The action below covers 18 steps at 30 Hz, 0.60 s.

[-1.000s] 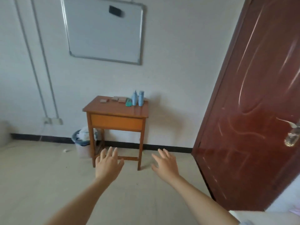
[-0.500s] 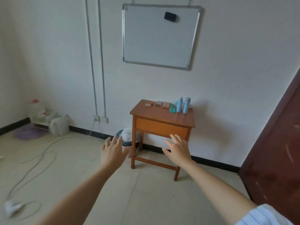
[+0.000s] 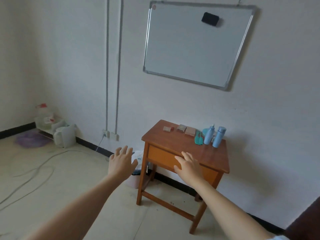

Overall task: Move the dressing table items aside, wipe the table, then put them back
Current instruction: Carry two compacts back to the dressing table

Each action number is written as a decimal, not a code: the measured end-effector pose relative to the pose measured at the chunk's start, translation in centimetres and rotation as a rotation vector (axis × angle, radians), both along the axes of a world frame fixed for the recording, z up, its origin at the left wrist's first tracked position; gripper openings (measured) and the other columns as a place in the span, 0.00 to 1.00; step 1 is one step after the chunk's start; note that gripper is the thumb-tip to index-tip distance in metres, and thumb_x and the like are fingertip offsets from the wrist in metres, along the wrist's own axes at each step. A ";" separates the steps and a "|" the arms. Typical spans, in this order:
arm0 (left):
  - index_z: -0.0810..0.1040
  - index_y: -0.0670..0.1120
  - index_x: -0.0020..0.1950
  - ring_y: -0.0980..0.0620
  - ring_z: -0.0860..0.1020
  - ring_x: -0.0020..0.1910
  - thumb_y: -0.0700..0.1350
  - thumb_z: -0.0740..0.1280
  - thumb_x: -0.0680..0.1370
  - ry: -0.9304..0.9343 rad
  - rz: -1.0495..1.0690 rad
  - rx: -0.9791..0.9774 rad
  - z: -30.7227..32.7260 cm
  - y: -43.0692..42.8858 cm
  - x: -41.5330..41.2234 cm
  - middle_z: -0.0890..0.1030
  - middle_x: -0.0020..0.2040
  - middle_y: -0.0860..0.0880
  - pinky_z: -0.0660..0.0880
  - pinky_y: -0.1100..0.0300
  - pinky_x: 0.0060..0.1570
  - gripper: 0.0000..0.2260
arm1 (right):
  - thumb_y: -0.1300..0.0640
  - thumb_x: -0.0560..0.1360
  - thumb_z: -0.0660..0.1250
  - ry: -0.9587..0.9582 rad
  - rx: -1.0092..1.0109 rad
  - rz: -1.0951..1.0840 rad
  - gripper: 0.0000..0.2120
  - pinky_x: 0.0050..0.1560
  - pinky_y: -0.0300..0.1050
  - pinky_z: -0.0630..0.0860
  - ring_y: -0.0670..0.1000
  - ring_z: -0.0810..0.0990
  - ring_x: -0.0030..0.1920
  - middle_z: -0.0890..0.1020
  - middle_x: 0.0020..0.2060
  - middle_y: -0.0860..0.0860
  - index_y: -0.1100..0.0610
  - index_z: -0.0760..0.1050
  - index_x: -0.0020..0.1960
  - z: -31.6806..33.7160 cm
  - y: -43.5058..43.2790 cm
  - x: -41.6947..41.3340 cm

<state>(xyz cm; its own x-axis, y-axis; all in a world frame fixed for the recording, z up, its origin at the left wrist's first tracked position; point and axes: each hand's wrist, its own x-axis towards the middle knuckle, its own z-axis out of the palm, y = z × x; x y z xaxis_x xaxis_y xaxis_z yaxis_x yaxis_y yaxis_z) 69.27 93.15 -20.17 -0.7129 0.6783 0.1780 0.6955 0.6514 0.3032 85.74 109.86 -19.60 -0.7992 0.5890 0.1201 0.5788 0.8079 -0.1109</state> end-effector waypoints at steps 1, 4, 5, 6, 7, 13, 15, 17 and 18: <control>0.60 0.47 0.71 0.47 0.56 0.73 0.53 0.56 0.80 -0.014 0.008 -0.011 -0.5 0.8 -0.9 0.63 0.71 0.49 0.60 0.51 0.69 0.21 | 0.50 0.79 0.56 -0.023 -0.006 0.010 0.21 0.72 0.49 0.57 0.53 0.53 0.75 0.58 0.74 0.53 0.51 0.61 0.72 -0.5 1.0 -1.1; 0.60 0.47 0.72 0.47 0.57 0.72 0.51 0.56 0.80 -0.063 0.034 -0.023 -1.7 3.2 -4.1 0.63 0.72 0.49 0.60 0.52 0.69 0.21 | 0.51 0.79 0.56 -0.066 -0.030 0.034 0.21 0.72 0.49 0.56 0.53 0.53 0.75 0.58 0.74 0.53 0.51 0.61 0.72 -1.8 3.7 -4.8; 0.59 0.46 0.72 0.47 0.57 0.72 0.51 0.56 0.80 -0.076 0.037 -0.027 -2.0 4.1 -5.3 0.63 0.72 0.49 0.60 0.52 0.68 0.22 | 0.52 0.79 0.56 -0.065 -0.044 0.031 0.21 0.72 0.49 0.56 0.53 0.53 0.75 0.58 0.74 0.53 0.51 0.61 0.72 -2.1 4.7 -6.1; 0.59 0.46 0.72 0.47 0.57 0.73 0.51 0.56 0.80 -0.084 0.036 -0.032 -2.3 5.0 -6.7 0.62 0.72 0.49 0.60 0.52 0.69 0.22 | 0.52 0.79 0.56 -0.061 -0.057 0.026 0.21 0.72 0.49 0.56 0.53 0.53 0.75 0.59 0.74 0.53 0.52 0.61 0.72 -2.5 5.6 -7.4; 0.59 0.46 0.72 0.47 0.57 0.73 0.51 0.56 0.80 -0.086 0.033 -0.036 -2.6 5.9 -8.1 0.63 0.72 0.49 0.60 0.51 0.69 0.22 | 0.52 0.79 0.56 -0.061 -0.066 0.020 0.22 0.72 0.49 0.56 0.53 0.53 0.74 0.59 0.74 0.53 0.52 0.61 0.72 -2.8 6.5 -8.7; 0.60 0.46 0.71 0.47 0.59 0.72 0.50 0.56 0.80 -0.073 -0.023 -0.045 -3.2 12.6 -18.2 0.64 0.71 0.49 0.61 0.51 0.68 0.21 | 0.53 0.79 0.57 -0.044 -0.101 -0.062 0.21 0.72 0.49 0.57 0.52 0.55 0.74 0.60 0.73 0.53 0.52 0.62 0.72 -3.7 11.8 -16.9; 0.60 0.46 0.71 0.47 0.59 0.72 0.51 0.56 0.80 -0.068 -0.066 -0.048 -2.7 15.1 -21.6 0.64 0.72 0.49 0.61 0.52 0.68 0.21 | 0.54 0.79 0.57 -0.042 -0.114 -0.115 0.21 0.71 0.48 0.57 0.53 0.56 0.74 0.61 0.73 0.53 0.52 0.62 0.72 -3.5 13.6 -19.3; 0.59 0.46 0.72 0.47 0.58 0.73 0.51 0.55 0.80 -0.065 -0.103 -0.048 -2.3 17.8 -24.8 0.63 0.72 0.49 0.60 0.52 0.69 0.21 | 0.54 0.79 0.57 -0.035 -0.119 -0.163 0.21 0.71 0.48 0.58 0.52 0.57 0.73 0.62 0.73 0.53 0.52 0.63 0.71 -3.4 15.3 -21.5; 0.58 0.46 0.72 0.47 0.57 0.73 0.51 0.55 0.80 -0.067 -0.119 -0.050 -2.3 19.2 -26.2 0.62 0.73 0.49 0.60 0.52 0.69 0.22 | 0.54 0.79 0.57 -0.031 -0.126 -0.190 0.21 0.71 0.48 0.58 0.52 0.57 0.73 0.62 0.73 0.52 0.52 0.63 0.71 -3.5 16.1 -22.4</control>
